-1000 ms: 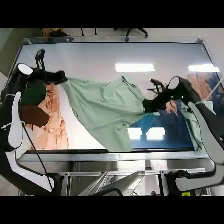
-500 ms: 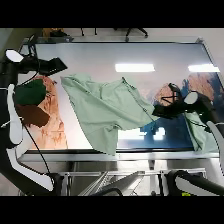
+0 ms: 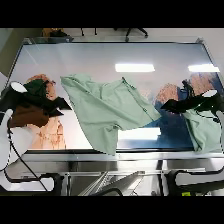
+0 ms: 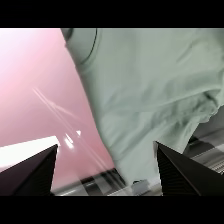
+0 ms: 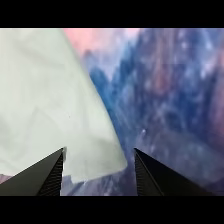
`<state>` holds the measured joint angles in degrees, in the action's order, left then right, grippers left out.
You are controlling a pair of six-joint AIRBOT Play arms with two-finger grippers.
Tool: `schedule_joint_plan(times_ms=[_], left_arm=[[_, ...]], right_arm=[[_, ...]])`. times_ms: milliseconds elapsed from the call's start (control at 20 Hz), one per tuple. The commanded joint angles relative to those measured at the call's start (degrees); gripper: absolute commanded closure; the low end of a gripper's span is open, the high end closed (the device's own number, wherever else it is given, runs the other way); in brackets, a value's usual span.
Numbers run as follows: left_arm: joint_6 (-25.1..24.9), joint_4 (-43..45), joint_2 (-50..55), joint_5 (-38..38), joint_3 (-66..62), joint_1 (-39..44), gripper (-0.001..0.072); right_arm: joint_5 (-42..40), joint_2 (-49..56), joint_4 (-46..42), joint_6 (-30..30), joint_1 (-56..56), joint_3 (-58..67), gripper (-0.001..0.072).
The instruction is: Fold the shirts.
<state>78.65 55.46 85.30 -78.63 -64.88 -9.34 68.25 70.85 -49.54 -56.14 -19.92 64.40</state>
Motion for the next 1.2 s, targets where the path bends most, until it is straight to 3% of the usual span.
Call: schedule_joint_plan(times_ms=[0,450,500,600,650,750,800,850,1000,1150], left_arm=[[-0.17,-0.22,-4.96,8.41,14.58,5.77,0.0033],[1.57,-3.17,-5.09,19.82,21.38,21.79,0.0047],[2.01,-3.17,-5.09,21.24,21.29,22.40,0.0197],[1.95,-3.04,-5.09,23.08,21.29,22.84,0.0697],[1.92,-3.02,-5.11,23.39,21.29,22.80,0.0692],[1.92,-2.97,-5.11,23.06,21.29,22.62,0.0692],[1.84,-2.97,-5.14,23.06,21.29,22.62,0.0692],[1.73,-2.97,-5.35,23.12,21.27,22.62,0.0693],[1.09,-1.90,-9.55,20.26,17.42,21.94,0.0695],[1.14,-1.49,-18.97,12.63,3.10,16.39,0.0695]], right_arm=[[3.26,6.38,2.23,4.24,0.13,4.39,0.0234],[5.35,10.78,1.77,8.22,1.51,4.46,0.0235],[5.38,10.78,1.62,8.24,2.16,4.46,0.0235],[6.71,11.10,0.55,8.24,3.69,4.46,0.0236],[7.96,11.34,-0.42,8.24,4.61,4.46,0.0241],[10.40,11.65,-0.66,8.39,6.12,4.46,0.0458],[11.65,11.63,-0.13,8.39,6.86,4.48,0.0520],[12.85,11.56,1.07,8.46,7.78,4.57,0.0692],[16.81,9.51,10.80,9.49,8.96,7.32,0.0687],[22.10,4.00,34.93,9.49,6.27,18.56,0.0687]])
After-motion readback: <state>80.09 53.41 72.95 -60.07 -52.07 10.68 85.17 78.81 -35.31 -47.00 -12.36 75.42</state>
